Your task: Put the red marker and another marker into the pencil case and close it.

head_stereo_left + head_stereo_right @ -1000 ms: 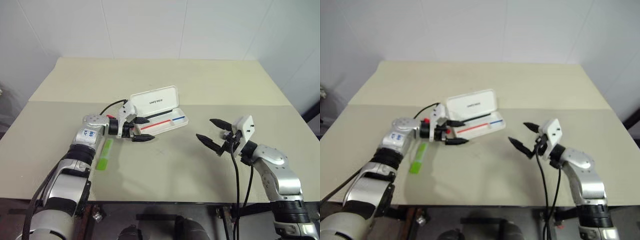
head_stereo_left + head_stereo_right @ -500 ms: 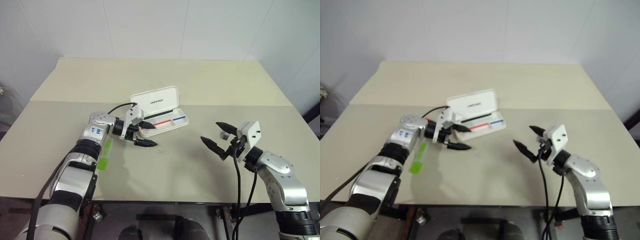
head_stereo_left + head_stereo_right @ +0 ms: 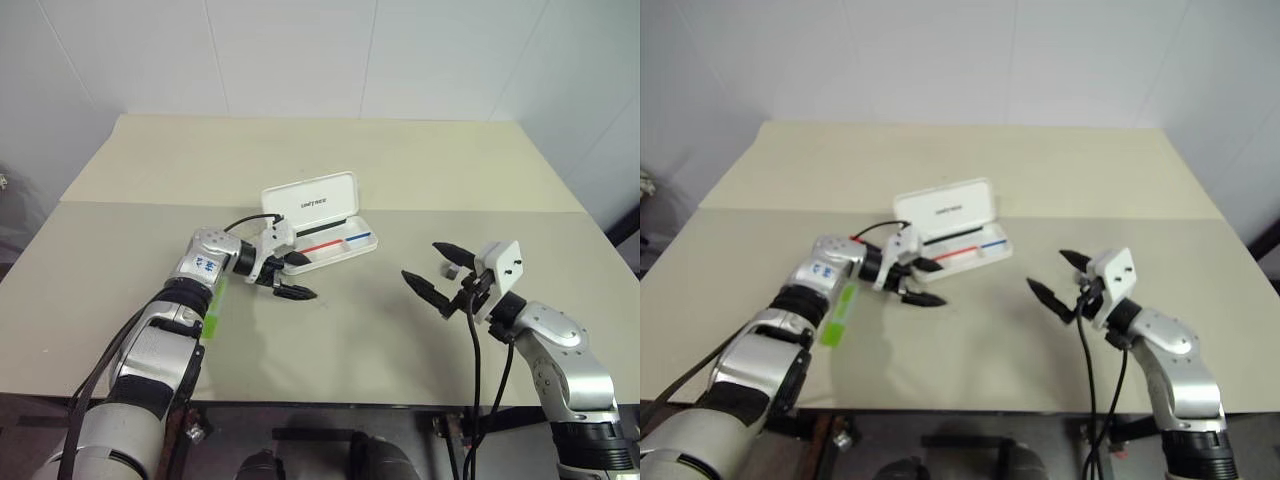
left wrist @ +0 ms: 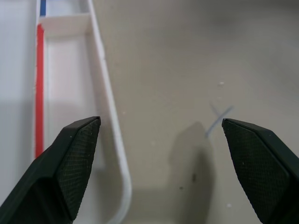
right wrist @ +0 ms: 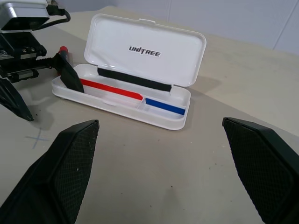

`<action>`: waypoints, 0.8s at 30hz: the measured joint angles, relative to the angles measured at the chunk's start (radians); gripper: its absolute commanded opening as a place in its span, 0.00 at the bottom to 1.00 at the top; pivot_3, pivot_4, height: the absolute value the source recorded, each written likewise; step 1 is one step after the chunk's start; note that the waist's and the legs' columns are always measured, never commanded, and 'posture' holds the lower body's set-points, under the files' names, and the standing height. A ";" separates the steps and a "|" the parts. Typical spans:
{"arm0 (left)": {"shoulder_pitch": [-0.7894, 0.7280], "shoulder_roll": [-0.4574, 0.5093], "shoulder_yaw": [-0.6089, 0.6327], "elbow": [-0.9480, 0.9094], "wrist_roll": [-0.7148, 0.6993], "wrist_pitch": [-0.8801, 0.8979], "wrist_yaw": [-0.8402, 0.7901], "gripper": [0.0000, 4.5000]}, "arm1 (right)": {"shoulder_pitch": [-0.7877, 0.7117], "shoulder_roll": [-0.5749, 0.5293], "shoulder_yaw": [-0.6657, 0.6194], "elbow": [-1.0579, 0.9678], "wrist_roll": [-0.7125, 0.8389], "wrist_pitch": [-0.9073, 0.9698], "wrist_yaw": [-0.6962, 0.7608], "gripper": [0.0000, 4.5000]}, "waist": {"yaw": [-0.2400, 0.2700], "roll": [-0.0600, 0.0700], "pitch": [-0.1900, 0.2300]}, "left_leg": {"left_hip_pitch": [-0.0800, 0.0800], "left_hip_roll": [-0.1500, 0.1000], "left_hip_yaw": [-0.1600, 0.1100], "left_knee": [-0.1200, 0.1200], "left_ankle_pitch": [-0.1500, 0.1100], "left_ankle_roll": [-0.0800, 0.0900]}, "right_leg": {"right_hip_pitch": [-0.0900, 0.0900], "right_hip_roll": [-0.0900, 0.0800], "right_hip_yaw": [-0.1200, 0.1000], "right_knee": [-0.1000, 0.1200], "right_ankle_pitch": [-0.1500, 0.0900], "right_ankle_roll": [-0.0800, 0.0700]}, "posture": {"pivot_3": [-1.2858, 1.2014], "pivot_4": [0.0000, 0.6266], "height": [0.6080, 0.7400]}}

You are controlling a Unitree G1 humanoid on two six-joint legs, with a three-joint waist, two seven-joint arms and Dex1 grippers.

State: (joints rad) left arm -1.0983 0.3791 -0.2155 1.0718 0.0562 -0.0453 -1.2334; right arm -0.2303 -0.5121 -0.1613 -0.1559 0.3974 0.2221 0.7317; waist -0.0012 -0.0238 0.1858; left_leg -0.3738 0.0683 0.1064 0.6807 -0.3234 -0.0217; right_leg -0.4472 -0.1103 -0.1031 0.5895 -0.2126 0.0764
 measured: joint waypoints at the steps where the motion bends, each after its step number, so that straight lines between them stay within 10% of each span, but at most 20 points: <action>1: -0.008 -0.005 -0.001 0.011 0.013 -0.011 0.009 0.99 | -0.001 0.000 0.000 0.000 0.000 0.000 0.000 1.00 | 0.000 0.000 0.000 | 0.000 0.000 0.000 0.000 0.000 0.000 | 0.000 0.000 0.000 0.000 0.000 0.000 | 0.52 0.24 1.00; 6: -0.042 -0.018 -0.009 0.066 0.054 -0.046 0.026 0.84 | -0.003 0.000 0.000 0.000 0.000 -0.001 0.000 1.00 | 0.000 0.000 0.000 | 0.000 0.000 0.000 0.000 0.000 0.000 | 0.000 0.000 0.000 0.000 0.000 0.000 | 0.52 0.24 1.00; 18: -0.067 -0.025 -0.004 0.102 0.096 -0.098 0.062 0.01 | -0.006 -0.020 -0.003 0.003 0.002 -0.003 0.012 1.00 | 0.000 0.000 0.000 | 0.000 0.000 0.000 0.000 -0.001 0.001 | 0.000 0.000 0.000 0.000 0.000 0.000 | 0.52 0.24 1.00; 24: -0.067 -0.023 0.001 0.100 0.098 -0.117 0.056 0.01 | -0.023 -0.040 -0.005 0.013 0.021 -0.004 0.051 1.00 | 0.000 0.000 0.000 | 0.000 0.000 0.000 0.001 -0.001 0.001 | 0.000 0.000 0.000 0.000 0.000 0.000 | 0.52 0.24 1.00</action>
State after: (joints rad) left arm -1.1655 0.3557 -0.2147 1.1717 0.1539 -0.1624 -1.1773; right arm -0.2536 -0.5524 -0.1664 -0.1430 0.4187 0.2183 0.7823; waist -0.0013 -0.0239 0.1858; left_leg -0.3737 0.0682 0.1063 0.6813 -0.3241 -0.0204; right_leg -0.4468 -0.1105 -0.1032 0.5893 -0.2127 0.0767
